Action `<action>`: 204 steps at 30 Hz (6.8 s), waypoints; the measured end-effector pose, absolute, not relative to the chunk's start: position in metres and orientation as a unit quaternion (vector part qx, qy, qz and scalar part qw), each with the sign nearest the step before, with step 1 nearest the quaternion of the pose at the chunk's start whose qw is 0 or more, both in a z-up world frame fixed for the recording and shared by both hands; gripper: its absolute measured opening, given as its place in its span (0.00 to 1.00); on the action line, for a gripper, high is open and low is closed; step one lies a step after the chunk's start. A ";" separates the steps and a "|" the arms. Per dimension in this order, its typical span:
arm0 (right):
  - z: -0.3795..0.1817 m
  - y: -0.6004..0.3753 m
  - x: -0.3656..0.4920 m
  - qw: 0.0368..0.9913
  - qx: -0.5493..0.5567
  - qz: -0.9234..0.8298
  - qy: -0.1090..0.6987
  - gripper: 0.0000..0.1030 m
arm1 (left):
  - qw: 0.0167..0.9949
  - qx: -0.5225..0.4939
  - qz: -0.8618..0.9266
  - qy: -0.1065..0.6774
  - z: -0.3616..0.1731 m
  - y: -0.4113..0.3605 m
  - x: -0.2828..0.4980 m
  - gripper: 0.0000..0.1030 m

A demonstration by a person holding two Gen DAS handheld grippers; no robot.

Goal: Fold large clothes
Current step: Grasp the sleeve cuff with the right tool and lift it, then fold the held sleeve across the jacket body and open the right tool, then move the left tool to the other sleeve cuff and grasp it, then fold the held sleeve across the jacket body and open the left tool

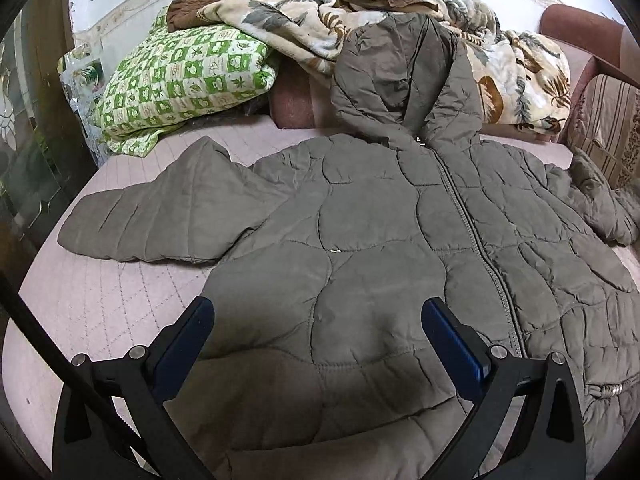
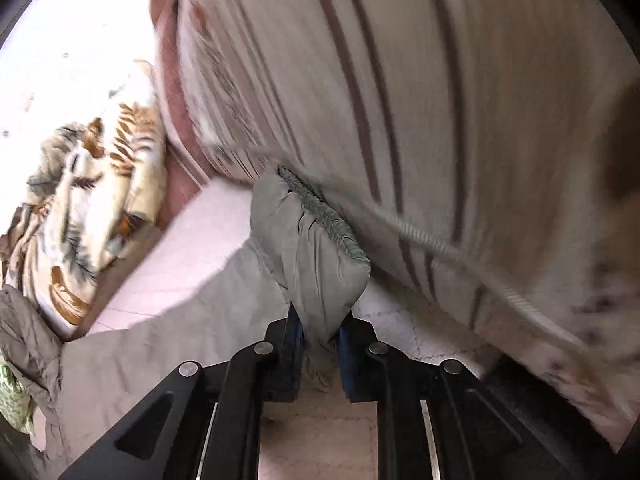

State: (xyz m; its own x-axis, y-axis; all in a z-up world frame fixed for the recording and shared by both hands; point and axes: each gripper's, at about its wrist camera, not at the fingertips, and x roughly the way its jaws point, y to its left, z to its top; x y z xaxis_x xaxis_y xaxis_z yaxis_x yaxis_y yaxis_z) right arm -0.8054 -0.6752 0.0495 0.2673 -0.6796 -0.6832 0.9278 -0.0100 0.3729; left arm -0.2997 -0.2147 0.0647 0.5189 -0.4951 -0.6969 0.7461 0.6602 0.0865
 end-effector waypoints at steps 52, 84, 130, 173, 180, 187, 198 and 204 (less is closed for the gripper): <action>0.087 -0.316 -0.349 0.903 0.162 -0.138 0.374 0.64 | 0.862 0.136 -0.307 0.379 0.069 -0.144 -0.240 1.00; 0.032 -0.450 -0.426 0.794 0.208 -0.339 0.459 0.82 | 0.860 0.170 -0.312 0.368 0.068 -0.164 -0.253 1.00; 0.098 -0.346 -0.589 0.854 0.213 -0.365 0.303 0.85 | 0.904 0.000 -0.208 0.374 0.073 -0.033 -0.094 1.00; 0.098 -0.364 -0.631 0.792 0.251 -0.460 0.312 0.85 | 0.867 -0.221 -0.120 0.431 0.021 0.033 0.130 0.18; 0.100 -0.359 -0.622 0.801 0.241 -0.450 0.314 0.85 | 0.897 -0.180 -0.133 0.380 0.073 0.023 0.106 0.17; 0.104 -0.357 -0.634 0.803 0.251 -0.453 0.295 0.85 | 0.922 -0.155 -0.169 0.313 0.143 0.013 0.060 0.17; 0.110 -0.351 -0.645 0.819 0.260 -0.437 0.266 0.85 | 0.933 -0.091 -0.266 0.225 0.236 -0.049 -0.048 0.17; 0.113 -0.352 -0.660 0.829 0.277 -0.424 0.237 0.85 | 0.925 -0.056 -0.299 0.228 0.247 -0.096 -0.087 0.17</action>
State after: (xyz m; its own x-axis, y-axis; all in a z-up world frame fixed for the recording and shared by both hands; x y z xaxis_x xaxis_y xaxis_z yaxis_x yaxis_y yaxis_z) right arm -0.6595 -0.3520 0.1132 0.5280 -0.5710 -0.6286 0.8344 0.4869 0.2584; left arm -0.0873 -0.0964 0.2465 0.7172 -0.5787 -0.3883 0.5276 0.8149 -0.2400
